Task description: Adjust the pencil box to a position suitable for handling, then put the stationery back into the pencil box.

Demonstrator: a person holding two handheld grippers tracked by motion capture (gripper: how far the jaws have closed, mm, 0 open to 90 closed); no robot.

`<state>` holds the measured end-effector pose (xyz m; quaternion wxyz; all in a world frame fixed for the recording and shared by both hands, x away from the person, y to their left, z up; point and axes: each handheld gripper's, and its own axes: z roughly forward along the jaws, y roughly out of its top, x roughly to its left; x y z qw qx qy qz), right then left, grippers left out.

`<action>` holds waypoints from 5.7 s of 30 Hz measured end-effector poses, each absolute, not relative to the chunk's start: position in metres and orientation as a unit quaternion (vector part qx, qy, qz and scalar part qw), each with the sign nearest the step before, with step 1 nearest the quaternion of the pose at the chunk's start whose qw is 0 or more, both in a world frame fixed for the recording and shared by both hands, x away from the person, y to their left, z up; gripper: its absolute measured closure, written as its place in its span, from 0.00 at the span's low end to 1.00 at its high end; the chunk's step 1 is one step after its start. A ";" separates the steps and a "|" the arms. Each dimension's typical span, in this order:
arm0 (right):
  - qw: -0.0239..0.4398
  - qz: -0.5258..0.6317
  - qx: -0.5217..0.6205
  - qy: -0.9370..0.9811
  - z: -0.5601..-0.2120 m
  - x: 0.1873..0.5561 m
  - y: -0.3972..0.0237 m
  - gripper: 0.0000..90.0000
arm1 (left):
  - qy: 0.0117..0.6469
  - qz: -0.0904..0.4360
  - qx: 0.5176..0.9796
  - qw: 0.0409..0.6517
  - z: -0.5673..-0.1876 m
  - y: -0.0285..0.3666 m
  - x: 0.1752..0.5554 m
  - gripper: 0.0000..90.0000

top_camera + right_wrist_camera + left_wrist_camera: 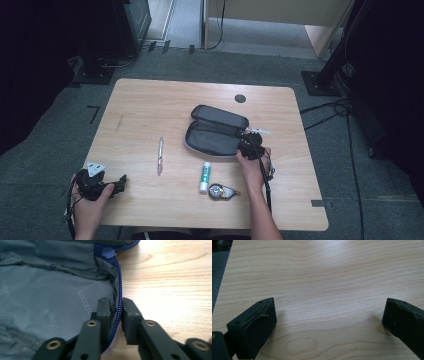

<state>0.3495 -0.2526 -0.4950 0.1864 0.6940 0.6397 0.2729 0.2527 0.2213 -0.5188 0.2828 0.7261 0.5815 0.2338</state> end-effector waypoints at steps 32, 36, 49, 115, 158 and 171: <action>0.192 0.363 0.611 0.677 -0.466 0.311 -0.245 0.41 | 0.581 0.234 0.726 0.283 -0.519 0.221 0.253 0.00; 0.172 0.381 0.592 0.690 -0.460 0.298 -0.249 0.30 | 0.582 0.234 0.726 0.283 -0.519 0.221 0.253 0.00; 0.185 0.355 0.508 0.763 -0.469 0.264 -0.253 0.19 | 0.582 0.234 0.726 0.283 -0.519 0.221 0.253 0.00; 0.114 0.394 0.338 0.847 -0.518 0.211 -0.241 0.57 | 0.581 0.234 0.726 0.283 -0.519 0.221 0.253 0.00; 0.159 0.359 0.408 0.824 -0.519 0.231 -0.229 0.34 | 0.581 0.234 0.726 0.283 -0.519 0.221 0.253 0.00; 0.170 0.379 0.401 0.817 -0.523 0.229 -0.234 0.34 | 0.581 0.234 0.726 0.283 -0.519 0.221 0.253 0.00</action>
